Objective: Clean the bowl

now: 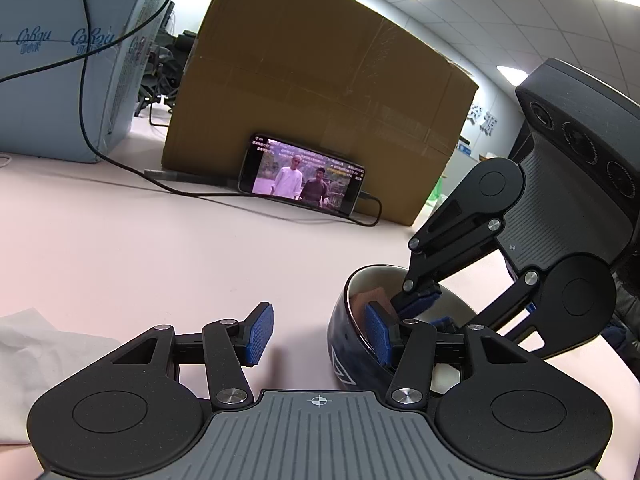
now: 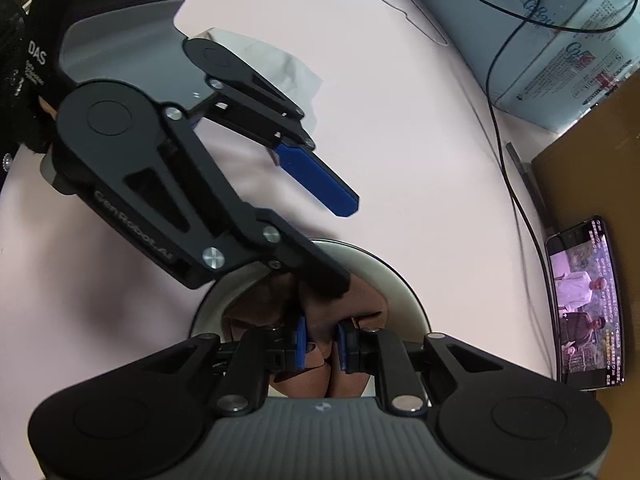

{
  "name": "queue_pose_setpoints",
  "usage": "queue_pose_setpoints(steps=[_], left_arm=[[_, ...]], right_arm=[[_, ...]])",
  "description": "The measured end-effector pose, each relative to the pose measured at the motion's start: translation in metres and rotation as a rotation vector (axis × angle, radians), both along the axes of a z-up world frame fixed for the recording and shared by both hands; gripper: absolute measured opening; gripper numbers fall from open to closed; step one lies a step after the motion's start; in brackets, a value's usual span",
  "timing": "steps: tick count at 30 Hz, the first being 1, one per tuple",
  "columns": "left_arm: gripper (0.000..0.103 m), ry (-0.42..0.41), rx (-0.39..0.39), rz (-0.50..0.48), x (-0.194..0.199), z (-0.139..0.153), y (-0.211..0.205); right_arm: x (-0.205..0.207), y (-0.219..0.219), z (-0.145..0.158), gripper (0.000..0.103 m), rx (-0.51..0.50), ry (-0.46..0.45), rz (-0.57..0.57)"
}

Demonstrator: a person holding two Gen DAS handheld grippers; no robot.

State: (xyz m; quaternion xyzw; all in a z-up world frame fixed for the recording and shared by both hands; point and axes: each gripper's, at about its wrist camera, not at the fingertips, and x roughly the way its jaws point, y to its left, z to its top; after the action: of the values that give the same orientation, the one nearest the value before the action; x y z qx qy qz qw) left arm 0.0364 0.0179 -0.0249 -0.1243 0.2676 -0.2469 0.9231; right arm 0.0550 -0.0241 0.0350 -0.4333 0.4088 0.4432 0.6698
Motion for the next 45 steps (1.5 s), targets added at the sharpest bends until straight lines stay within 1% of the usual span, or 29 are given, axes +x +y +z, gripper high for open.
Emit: queue_pose_setpoints(steps=[3,5,7,8,9,13,15,16,19,27,32,38,43,45], left_arm=[[0.05,0.002,-0.003,-0.001,0.0,0.0,0.001],[0.05,0.003,-0.005,-0.001,0.0,0.0,0.001],[0.05,0.004,-0.005,-0.002,-0.001,0.0,0.001],[0.05,0.004,-0.005,-0.002,-0.001,0.0,0.0],[0.05,0.003,-0.005,-0.001,-0.001,0.0,0.0],[0.05,0.003,-0.004,-0.001,-0.002,0.0,0.0],[0.05,0.003,-0.004,-0.001,-0.002,0.0,0.0],[0.05,0.002,-0.004,-0.001,-0.002,0.0,0.0],[0.05,0.003,-0.004,-0.001,-0.002,0.0,0.0],[0.05,-0.002,0.002,0.001,-0.001,0.001,-0.001],[0.05,-0.004,0.003,0.001,-0.002,0.001,-0.001],[0.05,-0.003,0.001,0.0,-0.001,0.001,0.0],[0.05,-0.002,0.0,0.0,-0.001,0.001,0.0],[0.05,-0.003,0.0,0.0,-0.001,0.001,-0.001]], right_arm=[[-0.003,0.0,0.002,0.018,-0.019,-0.007,0.005],[-0.006,0.001,0.007,0.021,-0.029,-0.018,0.01],[-0.01,0.0,0.014,0.026,-0.032,-0.024,0.013],[-0.013,-0.001,0.018,0.027,-0.038,-0.027,0.015],[-0.002,0.005,0.013,0.029,-0.041,-0.029,0.016],[-0.005,0.006,0.017,0.04,-0.076,-0.045,0.023],[0.0,0.008,0.015,0.04,-0.092,-0.045,0.023],[0.007,0.011,0.012,0.038,-0.096,-0.035,0.019],[0.014,0.012,0.01,0.037,-0.085,0.005,0.005],[0.011,0.008,0.023,0.037,-0.025,-0.007,-0.017],[0.005,0.012,0.025,0.037,-0.013,-0.027,0.007],[0.011,0.021,0.016,0.037,-0.074,-0.042,0.009],[0.01,0.019,0.006,0.037,-0.183,-0.077,0.004],[0.007,0.017,0.008,0.037,-0.184,-0.084,0.006]])
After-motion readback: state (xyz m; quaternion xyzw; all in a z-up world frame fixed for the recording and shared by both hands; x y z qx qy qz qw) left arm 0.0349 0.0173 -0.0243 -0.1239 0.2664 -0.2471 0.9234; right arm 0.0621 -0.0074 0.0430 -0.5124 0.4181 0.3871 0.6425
